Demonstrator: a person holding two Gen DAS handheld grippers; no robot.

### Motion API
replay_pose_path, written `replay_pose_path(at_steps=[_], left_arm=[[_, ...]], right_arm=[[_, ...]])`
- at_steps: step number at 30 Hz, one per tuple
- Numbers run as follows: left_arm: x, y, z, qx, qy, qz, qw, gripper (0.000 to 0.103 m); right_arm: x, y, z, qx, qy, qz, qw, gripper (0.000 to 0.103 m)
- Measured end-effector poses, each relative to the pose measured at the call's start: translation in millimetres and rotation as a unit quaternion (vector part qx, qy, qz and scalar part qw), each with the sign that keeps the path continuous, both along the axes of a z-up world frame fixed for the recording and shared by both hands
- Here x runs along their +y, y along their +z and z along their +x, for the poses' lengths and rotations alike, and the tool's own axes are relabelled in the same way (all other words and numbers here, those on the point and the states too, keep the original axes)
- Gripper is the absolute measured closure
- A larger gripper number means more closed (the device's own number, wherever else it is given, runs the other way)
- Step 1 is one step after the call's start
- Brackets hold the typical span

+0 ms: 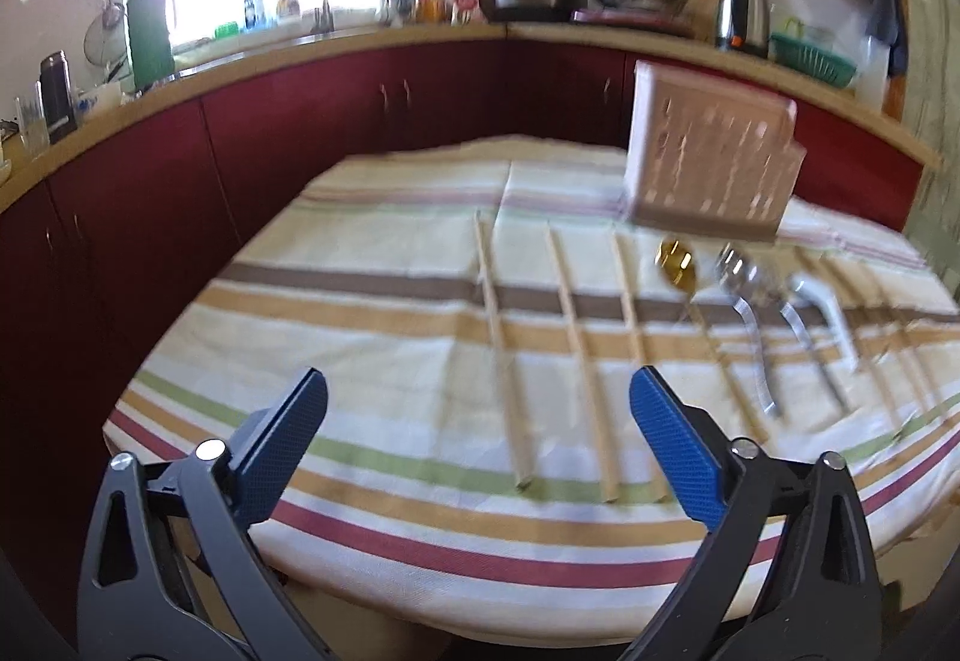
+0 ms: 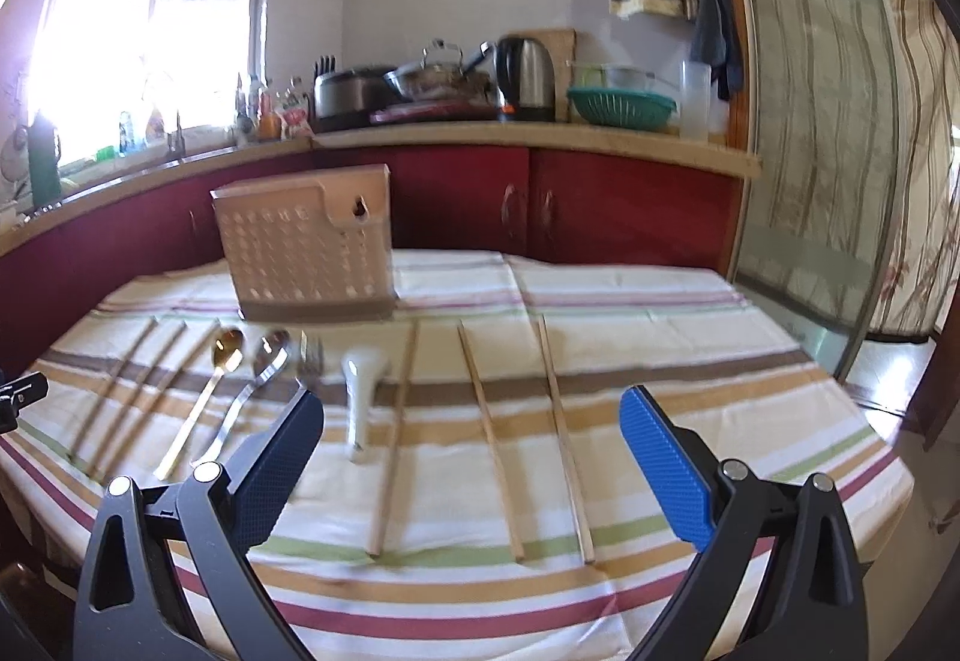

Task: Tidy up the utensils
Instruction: 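Move both tools down toward the loose wooden chopsticks on the cloth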

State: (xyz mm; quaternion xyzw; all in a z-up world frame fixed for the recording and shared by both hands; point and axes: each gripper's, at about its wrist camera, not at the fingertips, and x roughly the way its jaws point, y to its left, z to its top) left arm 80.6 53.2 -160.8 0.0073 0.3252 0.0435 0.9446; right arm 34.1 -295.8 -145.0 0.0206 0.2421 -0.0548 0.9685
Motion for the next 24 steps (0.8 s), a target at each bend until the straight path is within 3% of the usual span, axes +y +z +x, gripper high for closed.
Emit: replay_pose_path(at_steps=[2,7,9,10,11,15,21,24], left_arm=[[1,-13,5,0.02,0.005,0.002,0.9998,0.021],[5,-31,11,0.048,0.007,0.001,0.9988,0.029],[2,-34,12,0.051,0.004,0.005,0.9987,0.031],[1,-36,12,0.055,0.0,0.007,0.9985,0.035],[-1,-38,13,0.058,-0.003,0.009,0.9983,0.038],[-3,-44,11,0.066,-0.011,0.006,0.9977,0.044],[-9,-45,6,0.063,-0.014,0.019,0.9977,0.045],[-5,-46,4,0.064,-0.03,-0.014,0.9974,0.059]], right_arm=[[-3,-7,2,0.009,-0.001,0.001,1.0,0.007],[-8,-15,2,0.011,0.002,0.007,1.0,0.009],[-9,-18,4,0.014,0.003,0.01,1.0,0.02],[-10,-19,5,0.017,0.003,0.011,1.0,0.033],[-11,-20,6,0.021,0.002,0.013,1.0,0.039],[-16,-23,6,0.024,0.001,0.023,0.999,0.04],[-21,-26,2,0.024,-0.001,0.029,0.999,0.04],[-24,-27,1,0.024,-0.004,0.035,0.999,0.04]])
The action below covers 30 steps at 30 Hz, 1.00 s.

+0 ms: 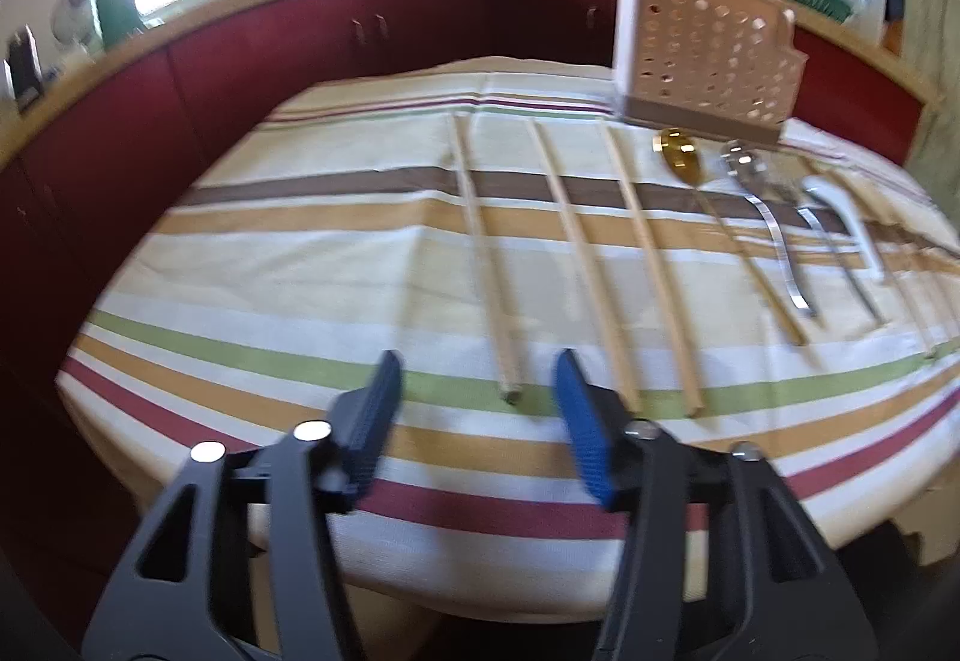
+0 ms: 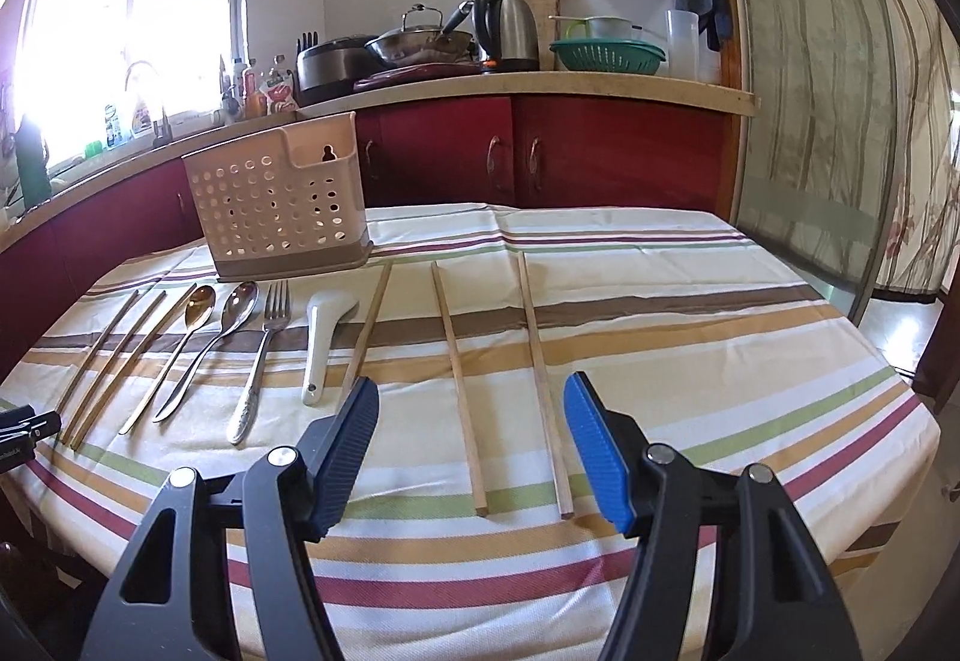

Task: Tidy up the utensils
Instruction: 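Move both tools down toward the loose wooden chopsticks on the cloth, then close the left tool on one wooden chopstick while the right tool closes on another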

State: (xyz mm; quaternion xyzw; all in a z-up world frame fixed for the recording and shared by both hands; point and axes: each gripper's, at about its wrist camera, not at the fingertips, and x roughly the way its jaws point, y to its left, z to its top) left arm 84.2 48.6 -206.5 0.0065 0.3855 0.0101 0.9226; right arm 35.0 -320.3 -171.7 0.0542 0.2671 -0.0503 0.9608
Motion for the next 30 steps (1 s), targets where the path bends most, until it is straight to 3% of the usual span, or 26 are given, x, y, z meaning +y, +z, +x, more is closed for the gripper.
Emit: replay_pose_path(at_steps=[3,12,15,20,30], left_arm=[[-1,0,-2,-0.002,-0.008,-0.002,1.0,0.063],[-6,1,-3,-0.001,-0.031,-0.006,0.9995,0.092],[-1,1,-3,0.0,-0.021,-0.008,0.9997,0.093],[7,0,-2,-0.002,0.004,-0.01,0.9999,0.077],[9,1,0,-0.003,0.006,-0.009,0.9999,0.079]], right_arm=[[-3,0,-1,-0.002,-0.003,0.004,1.0,0.04],[-11,-5,-3,0.002,-0.01,0.01,1.0,0.04],[-12,-6,-3,0.003,-0.011,0.009,1.0,0.04],[-15,-14,-2,0.015,-0.013,0.012,1.0,0.04],[-24,-31,-7,0.035,-0.019,0.019,0.999,0.051]])
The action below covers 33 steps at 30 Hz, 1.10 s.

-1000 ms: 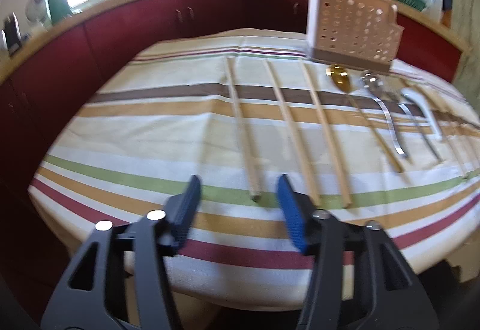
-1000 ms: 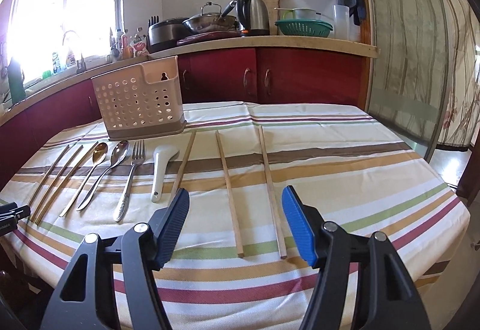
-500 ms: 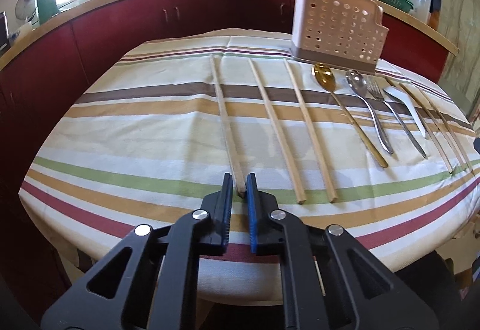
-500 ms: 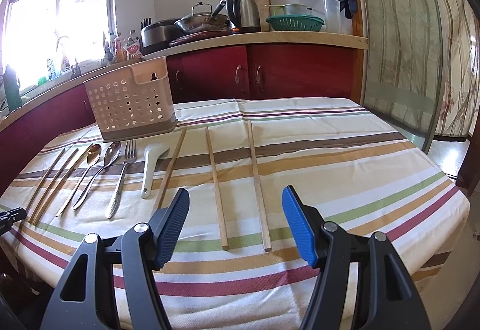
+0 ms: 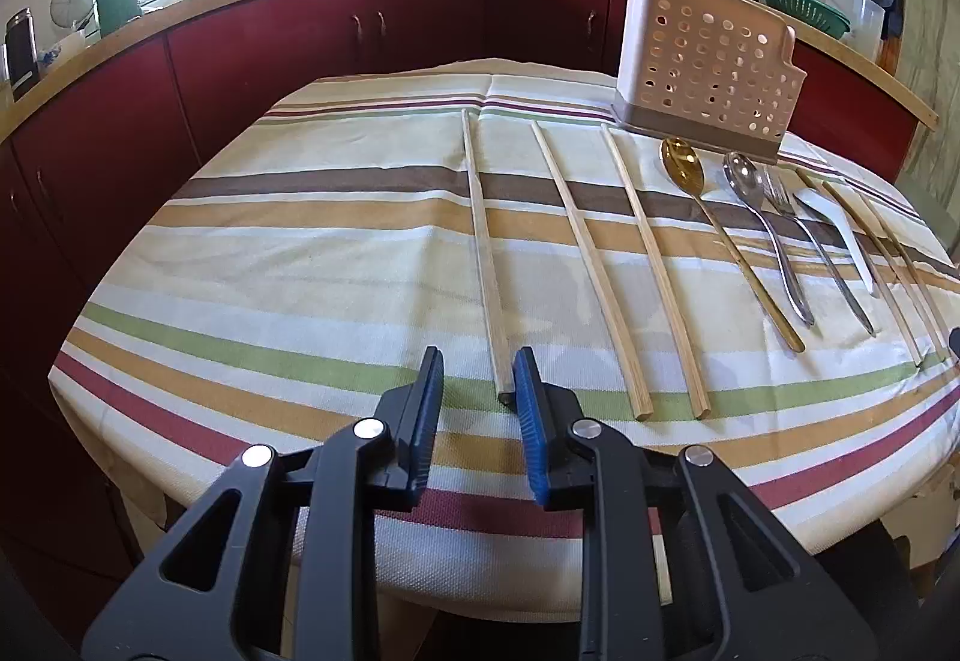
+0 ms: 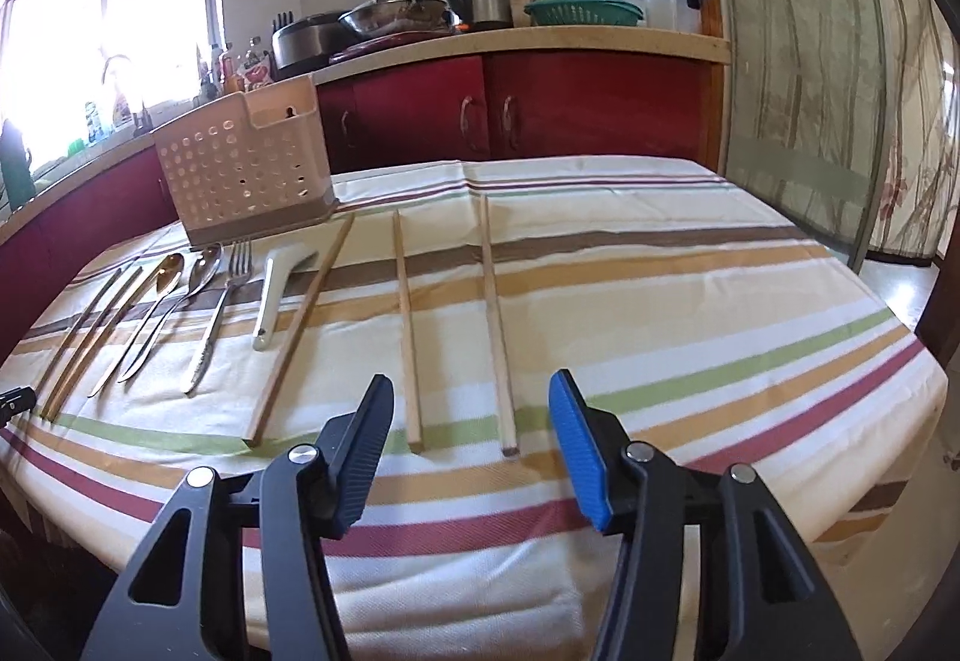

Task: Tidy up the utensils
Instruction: 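Close the left tool on one wooden chopstick while the right tool closes on another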

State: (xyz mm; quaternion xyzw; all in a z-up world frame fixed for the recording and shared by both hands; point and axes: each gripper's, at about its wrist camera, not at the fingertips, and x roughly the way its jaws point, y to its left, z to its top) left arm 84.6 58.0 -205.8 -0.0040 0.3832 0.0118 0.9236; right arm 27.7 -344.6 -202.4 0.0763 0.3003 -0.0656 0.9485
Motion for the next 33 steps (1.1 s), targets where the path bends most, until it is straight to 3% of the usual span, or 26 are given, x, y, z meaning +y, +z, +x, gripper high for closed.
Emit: replay_pose_path(at_steps=[5,9,13,17,33], left_arm=[[-1,-1,0,-0.003,0.008,0.0,1.0,0.077],[-1,-1,1,-0.004,0.009,-0.001,0.9999,0.078],[-2,-1,1,-0.007,0.001,-0.004,1.0,0.094],[-5,-1,0,-0.009,-0.003,0.003,0.9999,0.096],[3,4,-4,-0.015,0.002,-0.02,0.9997,0.096]], right_arm=[[-3,-9,1,0.011,0.002,0.004,1.0,0.066],[-4,-10,-1,0.011,0.0,0.002,1.0,0.071],[-8,-10,-1,0.012,-0.005,0.002,1.0,0.084],[-8,-10,0,0.013,-0.001,0.003,1.0,0.092],[-7,9,-8,-0.018,-0.001,0.006,1.0,0.096]])
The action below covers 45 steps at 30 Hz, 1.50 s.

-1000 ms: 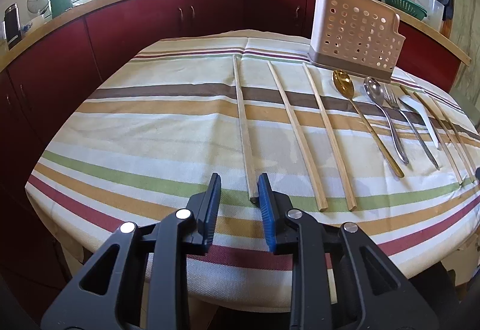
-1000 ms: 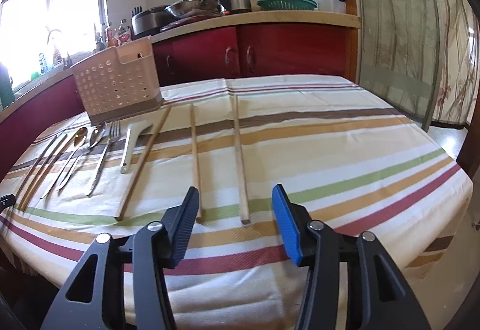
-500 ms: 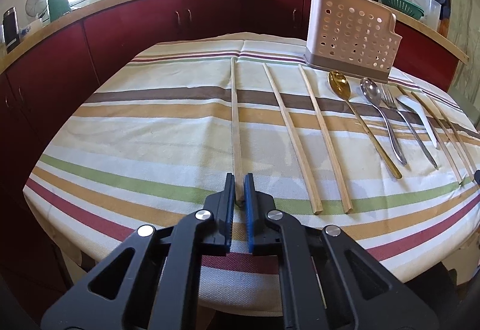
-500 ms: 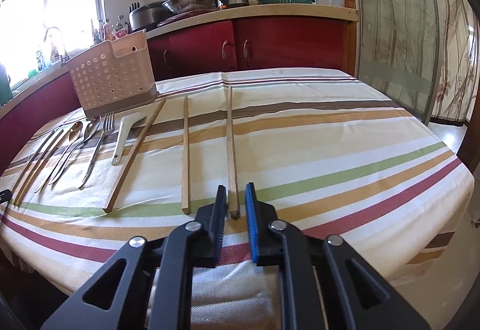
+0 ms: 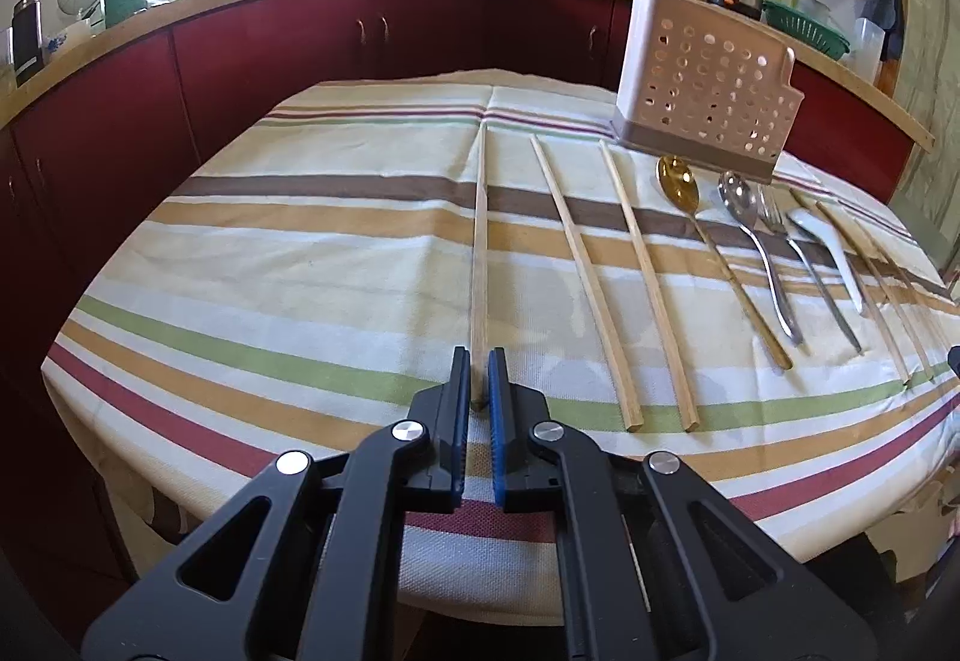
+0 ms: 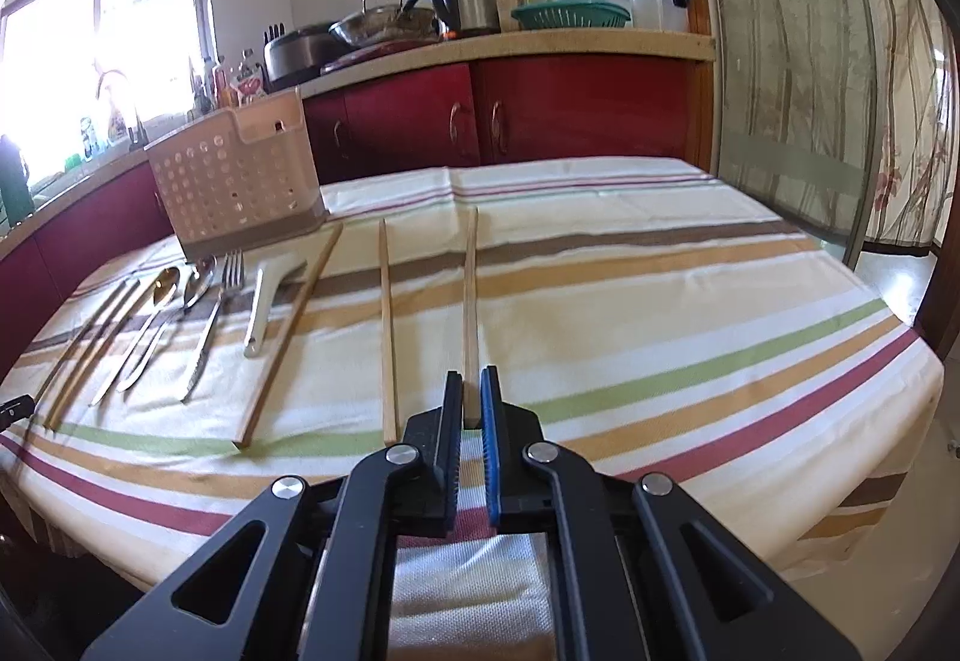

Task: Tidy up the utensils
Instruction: 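Lift both held chopsticks and carry them toward the beige caddy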

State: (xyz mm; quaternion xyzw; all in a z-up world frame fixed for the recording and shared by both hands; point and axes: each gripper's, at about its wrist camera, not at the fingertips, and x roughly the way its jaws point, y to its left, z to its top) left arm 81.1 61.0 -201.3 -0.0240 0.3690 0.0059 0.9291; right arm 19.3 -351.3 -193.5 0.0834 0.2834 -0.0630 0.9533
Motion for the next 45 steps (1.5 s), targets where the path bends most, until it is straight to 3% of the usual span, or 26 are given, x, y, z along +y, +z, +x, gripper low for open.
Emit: replay_pose_path(at_steps=[9,24,45], left_arm=[[5,27,-8,-0.033,0.003,0.004,0.9994,0.096],[4,108,-7,-0.129,-0.018,0.017,0.9913,0.096],[-10,169,83,-0.169,-0.074,0.045,0.9819,0.096]], right_arm=[[9,35,-5,-0.045,0.006,-0.017,0.999,0.096],[23,109,1,-0.131,0.031,-0.042,0.99,0.096],[26,149,89,-0.15,0.059,-0.05,0.986,0.096]])
